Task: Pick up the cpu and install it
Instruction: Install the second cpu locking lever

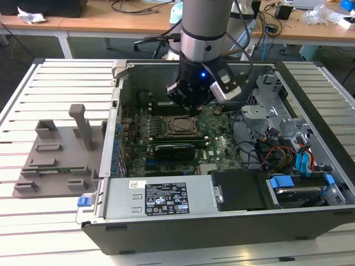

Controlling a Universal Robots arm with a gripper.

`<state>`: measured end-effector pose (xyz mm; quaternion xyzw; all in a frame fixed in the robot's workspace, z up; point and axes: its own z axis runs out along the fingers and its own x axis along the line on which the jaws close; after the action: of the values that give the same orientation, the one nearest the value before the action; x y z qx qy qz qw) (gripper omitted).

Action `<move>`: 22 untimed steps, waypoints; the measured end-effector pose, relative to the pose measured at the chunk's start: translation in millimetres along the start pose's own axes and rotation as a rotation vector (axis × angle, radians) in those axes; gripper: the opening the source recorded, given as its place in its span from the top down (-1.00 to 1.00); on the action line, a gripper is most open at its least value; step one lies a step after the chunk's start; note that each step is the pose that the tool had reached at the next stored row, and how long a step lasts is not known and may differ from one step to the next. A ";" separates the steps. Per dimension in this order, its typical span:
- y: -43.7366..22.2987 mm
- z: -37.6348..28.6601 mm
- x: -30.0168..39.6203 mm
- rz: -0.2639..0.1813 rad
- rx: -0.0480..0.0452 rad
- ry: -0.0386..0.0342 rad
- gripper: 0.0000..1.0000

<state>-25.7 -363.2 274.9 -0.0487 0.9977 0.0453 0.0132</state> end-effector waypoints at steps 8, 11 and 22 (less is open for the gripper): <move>-1.2 2.3 0.2 0.000 0.0001 0.0000 0.79; -1.7 3.7 0.2 0.000 0.0000 0.0000 0.79; -2.8 8.0 0.4 0.000 0.0000 0.0000 0.79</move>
<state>-25.7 -365.2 266.6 -0.0487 0.9977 0.0453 0.0132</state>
